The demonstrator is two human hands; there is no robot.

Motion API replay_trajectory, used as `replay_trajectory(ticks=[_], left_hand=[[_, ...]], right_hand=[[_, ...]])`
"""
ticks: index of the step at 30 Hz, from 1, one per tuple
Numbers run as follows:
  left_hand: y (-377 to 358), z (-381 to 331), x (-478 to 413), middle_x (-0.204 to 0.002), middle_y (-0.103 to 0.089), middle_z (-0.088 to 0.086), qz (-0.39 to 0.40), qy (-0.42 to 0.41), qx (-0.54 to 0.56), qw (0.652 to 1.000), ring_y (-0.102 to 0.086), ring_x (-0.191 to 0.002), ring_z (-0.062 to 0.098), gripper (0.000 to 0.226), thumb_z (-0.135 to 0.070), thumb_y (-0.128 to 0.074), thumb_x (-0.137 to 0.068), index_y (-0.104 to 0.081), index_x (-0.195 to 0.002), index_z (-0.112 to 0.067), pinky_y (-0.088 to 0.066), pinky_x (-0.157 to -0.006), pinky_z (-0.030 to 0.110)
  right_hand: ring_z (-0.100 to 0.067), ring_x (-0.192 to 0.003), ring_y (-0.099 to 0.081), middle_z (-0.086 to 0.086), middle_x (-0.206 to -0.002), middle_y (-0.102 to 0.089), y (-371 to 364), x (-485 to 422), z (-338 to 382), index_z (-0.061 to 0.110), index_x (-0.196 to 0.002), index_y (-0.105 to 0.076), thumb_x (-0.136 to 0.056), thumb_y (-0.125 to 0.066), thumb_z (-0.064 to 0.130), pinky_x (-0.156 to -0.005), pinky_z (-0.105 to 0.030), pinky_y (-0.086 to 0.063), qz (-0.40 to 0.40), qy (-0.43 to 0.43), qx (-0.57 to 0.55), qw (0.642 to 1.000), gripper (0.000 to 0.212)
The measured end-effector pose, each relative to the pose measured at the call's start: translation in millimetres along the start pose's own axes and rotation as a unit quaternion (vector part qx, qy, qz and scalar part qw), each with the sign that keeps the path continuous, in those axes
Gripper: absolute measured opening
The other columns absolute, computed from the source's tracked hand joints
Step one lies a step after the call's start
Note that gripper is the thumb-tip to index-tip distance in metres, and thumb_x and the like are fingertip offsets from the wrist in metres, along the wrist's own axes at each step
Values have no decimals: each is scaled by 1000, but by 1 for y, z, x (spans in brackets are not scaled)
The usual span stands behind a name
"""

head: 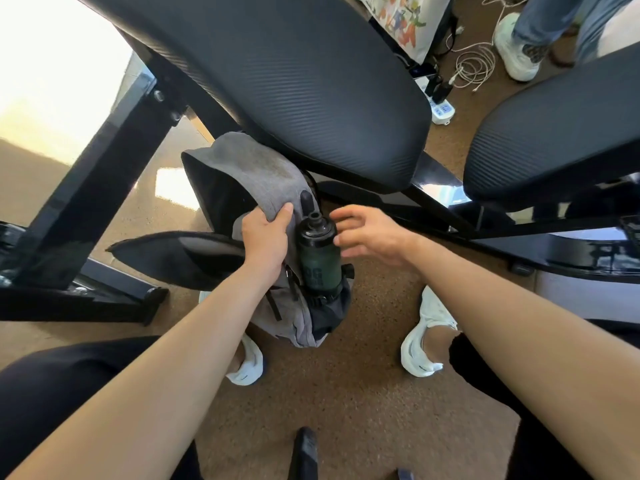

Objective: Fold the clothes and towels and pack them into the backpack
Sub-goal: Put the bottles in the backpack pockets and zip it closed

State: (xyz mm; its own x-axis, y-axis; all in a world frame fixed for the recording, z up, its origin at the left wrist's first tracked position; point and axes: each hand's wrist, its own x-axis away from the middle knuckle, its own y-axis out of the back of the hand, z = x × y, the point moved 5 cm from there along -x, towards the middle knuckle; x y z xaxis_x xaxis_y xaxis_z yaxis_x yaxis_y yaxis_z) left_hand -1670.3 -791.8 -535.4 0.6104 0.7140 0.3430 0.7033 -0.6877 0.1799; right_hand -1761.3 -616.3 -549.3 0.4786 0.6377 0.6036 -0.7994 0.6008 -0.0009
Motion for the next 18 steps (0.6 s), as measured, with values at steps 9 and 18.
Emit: replay_trajectory(ticks=[9,18], left_hand=[[8,8,-4,-111,-76,-1,0,34,27,999,-71,-108,19,23,-24,-67,-98,-71,-119,-13,-58,-96,43],[13,2,-12,-106,-76,1,-5,26,17,1000,-72,-104,20,17,-25,-70,-95,-72,-108,-14,-58,-96,47]], right_hand=[[-15,-122,-58,3,-131,-65,-27,-11,-3,24,-136,-57,-75,-85,48,-103,-42,-52,-99,99,192,971,72],[-21,-124,-58,3,-132,-62,-20,-14,8,30,-136,-48,-68,-83,57,-102,-48,-50,-172,135,272,937,81]])
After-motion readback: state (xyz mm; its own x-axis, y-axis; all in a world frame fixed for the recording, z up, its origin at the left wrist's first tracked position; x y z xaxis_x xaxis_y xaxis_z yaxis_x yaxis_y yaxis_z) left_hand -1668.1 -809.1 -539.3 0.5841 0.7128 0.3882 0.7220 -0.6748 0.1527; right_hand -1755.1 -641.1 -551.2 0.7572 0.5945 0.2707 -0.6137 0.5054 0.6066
